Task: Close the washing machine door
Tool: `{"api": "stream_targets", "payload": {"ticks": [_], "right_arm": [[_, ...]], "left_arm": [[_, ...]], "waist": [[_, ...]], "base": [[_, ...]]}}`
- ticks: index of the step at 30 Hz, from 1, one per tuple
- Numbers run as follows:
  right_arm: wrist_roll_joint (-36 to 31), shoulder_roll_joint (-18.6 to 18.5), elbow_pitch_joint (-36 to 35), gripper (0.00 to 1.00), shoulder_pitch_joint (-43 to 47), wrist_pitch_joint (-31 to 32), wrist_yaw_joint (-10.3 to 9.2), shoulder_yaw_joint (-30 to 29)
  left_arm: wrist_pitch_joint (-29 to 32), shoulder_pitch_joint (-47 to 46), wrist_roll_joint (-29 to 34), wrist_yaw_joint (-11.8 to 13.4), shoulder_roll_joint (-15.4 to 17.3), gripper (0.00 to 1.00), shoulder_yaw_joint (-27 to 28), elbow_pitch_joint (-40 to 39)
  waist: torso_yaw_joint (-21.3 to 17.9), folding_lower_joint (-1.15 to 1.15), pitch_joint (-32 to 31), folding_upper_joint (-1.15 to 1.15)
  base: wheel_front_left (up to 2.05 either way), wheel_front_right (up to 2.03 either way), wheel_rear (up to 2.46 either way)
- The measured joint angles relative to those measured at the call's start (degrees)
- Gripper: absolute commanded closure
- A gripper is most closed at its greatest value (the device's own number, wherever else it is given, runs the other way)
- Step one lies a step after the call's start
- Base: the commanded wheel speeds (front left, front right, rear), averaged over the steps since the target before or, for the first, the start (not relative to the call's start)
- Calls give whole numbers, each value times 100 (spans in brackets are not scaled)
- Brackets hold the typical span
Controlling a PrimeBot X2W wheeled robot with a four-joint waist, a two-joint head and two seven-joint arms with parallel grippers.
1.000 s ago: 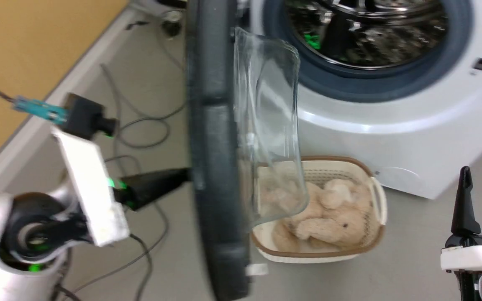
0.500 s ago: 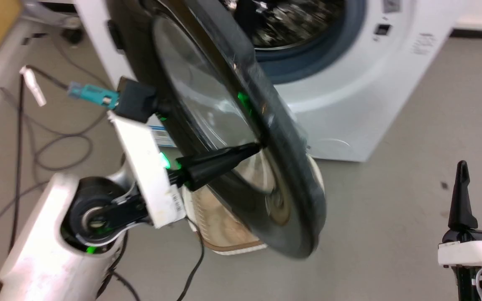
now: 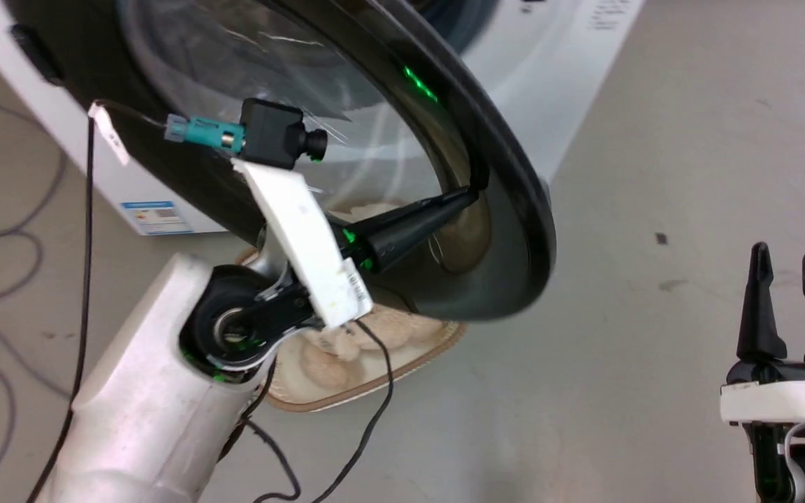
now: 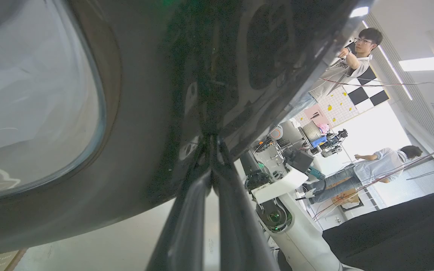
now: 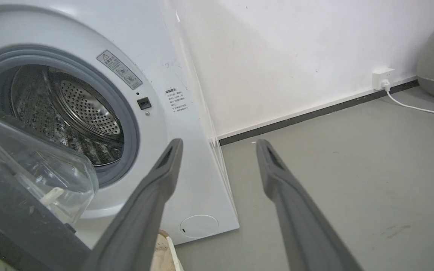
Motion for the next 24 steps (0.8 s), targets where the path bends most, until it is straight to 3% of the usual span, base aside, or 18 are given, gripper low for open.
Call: {"api": "stream_targets", "payload": {"ticks": [13, 24], "right_arm": [[145, -2, -3, 0, -21, 0, 0, -11], [88, 0, -14, 0, -16, 0, 0, -177]], "left_arm": [[-1396, -461, 56, 0, -46, 100, -509, 983], [-2973, -477, 521, 0, 10, 100, -1326, 1408]], "waist": [[-580, 0, 325, 0], [-343, 0, 133, 0]], "base": [[0, 0, 0], [0, 0, 0]]}}
